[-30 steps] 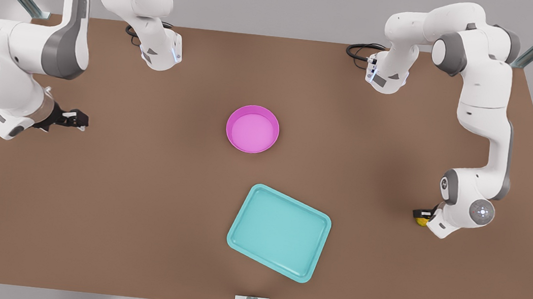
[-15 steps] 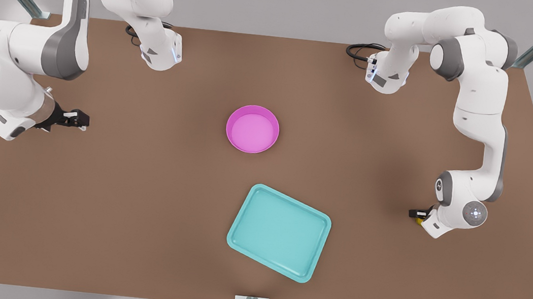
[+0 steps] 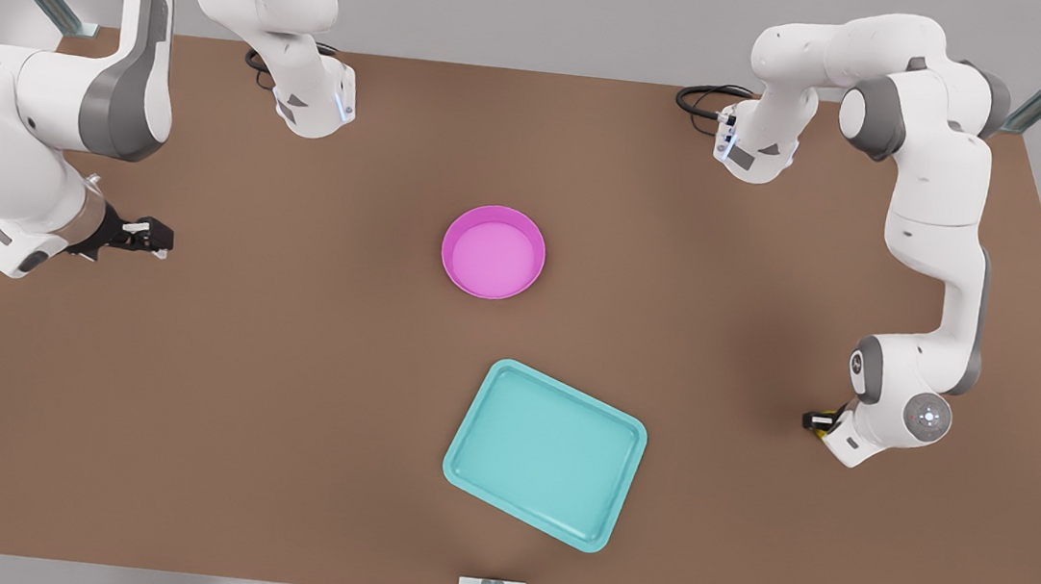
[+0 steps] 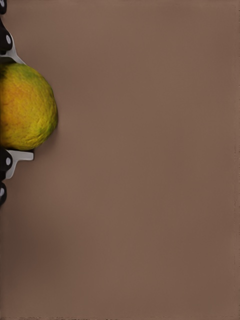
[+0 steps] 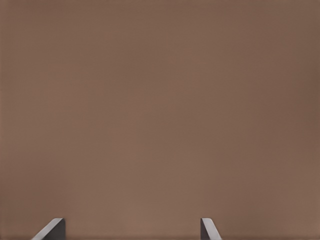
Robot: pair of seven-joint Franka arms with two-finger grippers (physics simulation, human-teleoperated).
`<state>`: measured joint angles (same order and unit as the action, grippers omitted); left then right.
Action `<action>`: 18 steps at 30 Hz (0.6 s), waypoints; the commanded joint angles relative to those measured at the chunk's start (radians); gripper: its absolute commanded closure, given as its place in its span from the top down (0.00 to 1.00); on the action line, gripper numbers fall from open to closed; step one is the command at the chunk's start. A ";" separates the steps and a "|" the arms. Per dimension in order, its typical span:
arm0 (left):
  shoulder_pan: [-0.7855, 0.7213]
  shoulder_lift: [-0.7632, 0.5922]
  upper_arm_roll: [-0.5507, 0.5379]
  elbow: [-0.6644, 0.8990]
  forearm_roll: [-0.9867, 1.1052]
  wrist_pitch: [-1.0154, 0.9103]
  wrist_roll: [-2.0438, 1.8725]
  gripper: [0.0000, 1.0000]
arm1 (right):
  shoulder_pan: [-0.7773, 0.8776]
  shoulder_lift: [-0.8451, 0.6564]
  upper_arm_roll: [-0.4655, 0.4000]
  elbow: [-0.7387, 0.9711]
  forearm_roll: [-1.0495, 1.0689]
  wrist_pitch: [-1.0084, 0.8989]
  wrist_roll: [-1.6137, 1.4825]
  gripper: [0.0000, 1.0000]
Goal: Place the orange on the plate with the left arm and the plate on the tray with the right arm
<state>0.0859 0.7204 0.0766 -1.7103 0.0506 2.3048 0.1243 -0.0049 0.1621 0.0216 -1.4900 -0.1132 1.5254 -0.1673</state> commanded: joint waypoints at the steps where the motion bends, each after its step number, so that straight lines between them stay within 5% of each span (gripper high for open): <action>1: 0.000 -0.009 0.000 0.001 -0.009 -0.007 0.000 0.64 | 0.000 -0.001 0.000 0.001 0.001 0.001 -0.006 1.00; 4: -0.003 -0.021 -0.003 0.003 -0.009 -0.011 -0.028 0.64 | 0.000 -0.001 0.000 0.001 0.001 0.001 -0.006 1.00; 9: -0.293 -0.202 -0.083 0.004 -0.008 -0.262 -0.442 0.65 | -0.001 0.005 0.000 0.001 0.003 0.002 -0.004 1.00; 15: -0.776 -0.098 -0.121 0.274 -0.064 -0.505 -1.048 0.65 | -0.015 0.013 0.000 -0.001 0.004 0.001 -0.008 1.00; 18: -0.908 -0.079 -0.121 0.278 -0.123 -0.541 -1.198 0.66 | -0.015 0.014 0.000 -0.001 0.004 0.001 -0.008 1.00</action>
<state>-0.7950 0.6365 -0.0449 -1.4379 -0.0228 1.8931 -0.3262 -0.0202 0.1766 0.0215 -1.4914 -0.1098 1.5268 -0.1714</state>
